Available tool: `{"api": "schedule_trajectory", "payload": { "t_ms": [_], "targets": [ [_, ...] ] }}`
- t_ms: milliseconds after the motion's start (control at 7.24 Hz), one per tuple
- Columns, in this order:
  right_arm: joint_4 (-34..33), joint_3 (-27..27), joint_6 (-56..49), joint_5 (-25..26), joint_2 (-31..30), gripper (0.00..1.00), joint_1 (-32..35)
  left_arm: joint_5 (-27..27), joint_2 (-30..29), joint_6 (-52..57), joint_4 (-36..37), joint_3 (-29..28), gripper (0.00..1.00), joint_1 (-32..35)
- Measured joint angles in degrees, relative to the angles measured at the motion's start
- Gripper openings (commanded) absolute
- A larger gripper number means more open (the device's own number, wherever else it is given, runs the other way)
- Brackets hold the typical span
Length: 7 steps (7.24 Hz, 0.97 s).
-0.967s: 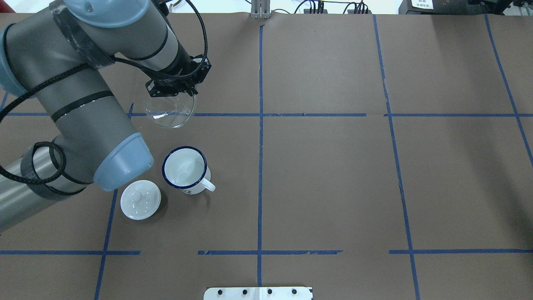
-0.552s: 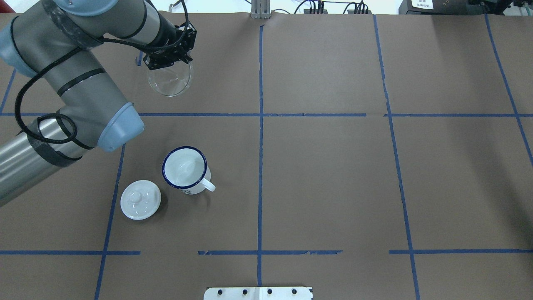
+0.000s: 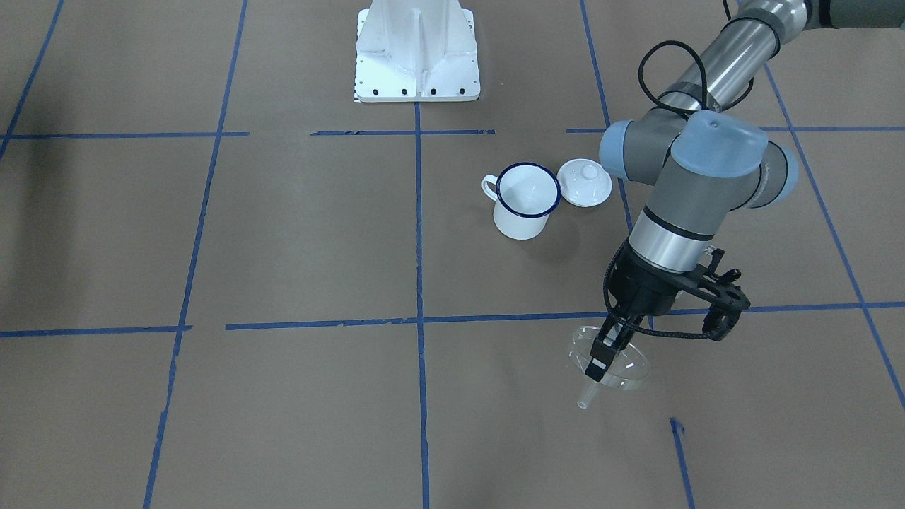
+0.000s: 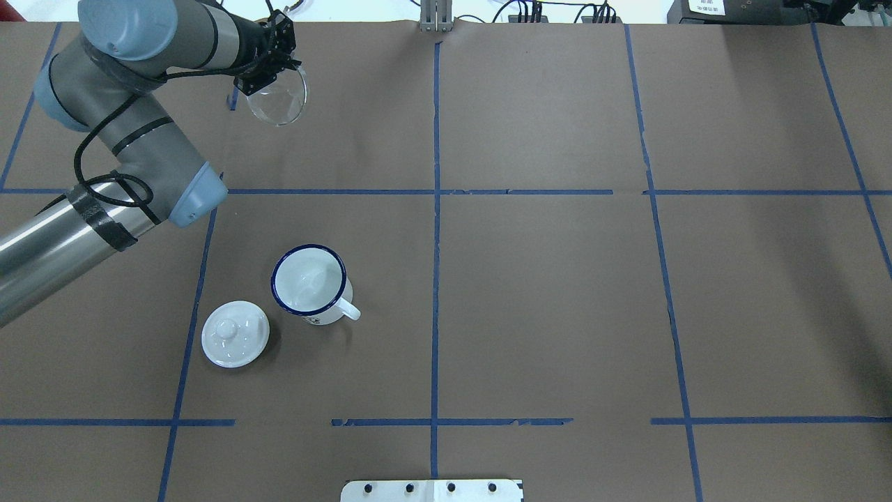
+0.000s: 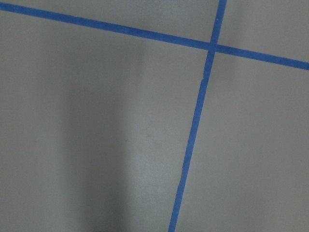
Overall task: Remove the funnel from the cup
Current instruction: 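Carry the glass funnel away from the mug with the left gripper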
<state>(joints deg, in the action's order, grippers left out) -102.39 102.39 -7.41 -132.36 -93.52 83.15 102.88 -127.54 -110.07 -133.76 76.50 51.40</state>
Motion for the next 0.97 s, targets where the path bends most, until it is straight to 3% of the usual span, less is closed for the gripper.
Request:
{"api": "schedule_trajectory", "payload": {
  "t_ms": [276, 967],
  "targets": [
    [0.00, 0.00, -0.01, 0.00, 0.00, 1.00, 0.00, -4.29, 1.72, -2.64, -9.34, -3.17, 0.00, -2.54],
    [0.00, 0.00, -0.06, 0.00, 0.00, 1.00, 0.00, -6.28, 5.77, -3.42, -19.16, -4.01, 0.00, -5.82]
  ]
}}
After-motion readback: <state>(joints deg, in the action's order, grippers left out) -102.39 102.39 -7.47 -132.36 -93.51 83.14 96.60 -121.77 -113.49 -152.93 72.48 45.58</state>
